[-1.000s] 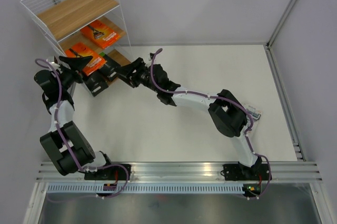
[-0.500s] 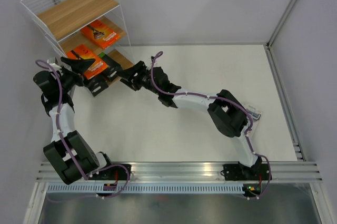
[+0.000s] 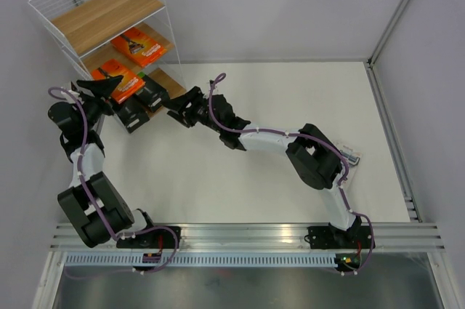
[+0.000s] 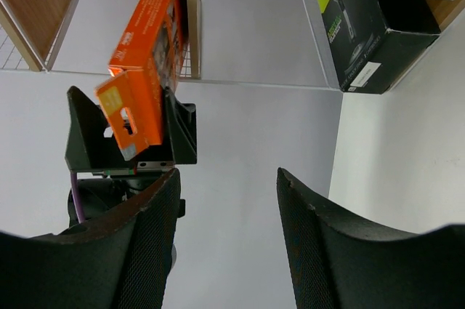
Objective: Place and organize the shaving razors onto the shelf
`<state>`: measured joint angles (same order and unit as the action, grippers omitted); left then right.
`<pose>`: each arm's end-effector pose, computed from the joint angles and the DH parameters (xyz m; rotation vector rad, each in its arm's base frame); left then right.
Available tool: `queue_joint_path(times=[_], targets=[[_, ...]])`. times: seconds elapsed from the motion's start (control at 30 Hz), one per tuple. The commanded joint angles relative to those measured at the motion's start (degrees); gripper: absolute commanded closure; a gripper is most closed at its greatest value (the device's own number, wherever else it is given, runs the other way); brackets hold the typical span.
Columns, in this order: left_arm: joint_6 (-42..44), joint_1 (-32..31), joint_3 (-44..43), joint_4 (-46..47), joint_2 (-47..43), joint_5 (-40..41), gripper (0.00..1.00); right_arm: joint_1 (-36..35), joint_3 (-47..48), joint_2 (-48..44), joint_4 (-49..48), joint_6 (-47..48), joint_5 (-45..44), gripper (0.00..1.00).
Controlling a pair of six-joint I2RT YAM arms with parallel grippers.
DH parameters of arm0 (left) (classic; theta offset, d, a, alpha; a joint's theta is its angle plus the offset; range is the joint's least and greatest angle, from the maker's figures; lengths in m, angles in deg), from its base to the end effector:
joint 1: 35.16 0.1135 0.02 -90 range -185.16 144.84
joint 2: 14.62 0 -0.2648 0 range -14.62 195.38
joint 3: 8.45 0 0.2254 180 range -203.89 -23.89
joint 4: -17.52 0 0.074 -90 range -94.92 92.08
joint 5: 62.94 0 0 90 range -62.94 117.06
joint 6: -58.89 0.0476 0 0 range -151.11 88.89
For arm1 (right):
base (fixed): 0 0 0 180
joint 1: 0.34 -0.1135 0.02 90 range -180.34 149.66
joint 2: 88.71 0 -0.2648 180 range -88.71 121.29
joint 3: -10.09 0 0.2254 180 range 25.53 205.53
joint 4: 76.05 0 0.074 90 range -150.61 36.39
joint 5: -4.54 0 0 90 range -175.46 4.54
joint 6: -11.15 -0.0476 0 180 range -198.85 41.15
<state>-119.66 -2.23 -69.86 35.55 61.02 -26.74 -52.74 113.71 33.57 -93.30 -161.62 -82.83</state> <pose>0.2514 0.1171 0.3214 -0.9228 1.4610 -1.4391 0.3012 0.3947 0.2623 0.4680 1.8907 1.7734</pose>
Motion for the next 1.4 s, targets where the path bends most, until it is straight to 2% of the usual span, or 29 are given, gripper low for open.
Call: queue_joint_path(times=[0.0,0.07,0.23,0.33,0.47,0.57,0.6,0.63,0.67,0.73,0.9,0.97,1.03,1.1,1.13,1.17,1.2,1.23,1.37], targets=[[-9.5,0.4,-0.3,10.0,0.0,1.9,0.19,-0.2,-0.8,-3.6,-2.9,-1.1,-0.4,0.38],[-9.4,0.4,-0.3,9.0,0.0,2.6,0.19,-0.1,-0.9,-3.5,-3.4,-1.5,-0.3,0.38],[-15.9,0.5,2.9,14.7,-1.3,5.4,0.19,-0.2,-1.3,-3.9,-3.7,-1.6,-0.2,0.38],[-12.1,0.5,-0.1,7.2,-1.3,5.1,0.18,0.0,-1.2,-3.8,-3.9,-1.6,-0.2,0.38],[-8.9,0.6,-1.1,2.9,-2.2,5.6,0.17,0.1,0.6,-3.1,-4.1,-0.4,0.3,0.39],[-8.1,0.6,-2.1,2.7,-2.1,4.8,0.17,-0.1,7.9,-0.2,0.1,3.6,1.9,0.47],[-7.8,0.6,-2.3,2.1,-2.2,4.8,0.17,0.0,13.3,0.8,2.2,5.3,2.8,0.50],[-7.0,0.7,-2.8,1.7,-2.2,4.7,0.17,-0.1,15.8,1.6,6.4,6.9,3.0,0.54],[-6.5,0.7,-3.1,0.7,-2.1,4.3,0.17,-0.2,19.6,3.2,7.7,9.8,3.3,0.63],[-7.1,0.6,-2.7,1.1,-2.3,3.6,0.17,0.0,22.3,4.5,11.1,12.8,3.1,0.69],[-10.3,0.7,-4.6,-0.3,-2.2,2.4,0.16,-0.1,23.3,4.8,13.0,15.8,2.0,0.70],[-13.0,0.6,-3.7,6.9,-2.2,1.7,0.17,0.0,22.6,4.5,12.5,15.6,2.0,0.71],[-10.3,0.8,-4.8,-0.1,-2.7,0.6,0.16,-0.1,21.4,4.4,11.9,15.0,1.8,0.70],[-16.6,0.7,-2.1,8.2,-1.7,-0.3,0.19,-0.1,20.9,4.3,11.2,14.7,2.2,0.71],[-23.4,0.7,0.3,19.3,-0.8,1.3,0.21,0.0,20.8,4.1,11.2,14.8,2.3,0.71],[-23.0,0.7,-0.1,18.9,-0.6,1.4,0.22,-0.1,20.3,3.9,11.1,14.6,2.3,0.70],[-16.4,0.8,-1.2,9.9,-0.4,0.9,0.23,0.0,20.1,3.8,10.9,14.6,2.3,0.69],[-12.9,0.7,-3.4,6.0,-0.3,0.1,0.24,-0.1,19.8,3.8,10.7,14.5,2.4,0.69],[-9.5,0.7,-1.0,4.2,-3.2,2.4,0.26,0.0,17.7,2.4,10.6,15.0,2.0,0.68]])
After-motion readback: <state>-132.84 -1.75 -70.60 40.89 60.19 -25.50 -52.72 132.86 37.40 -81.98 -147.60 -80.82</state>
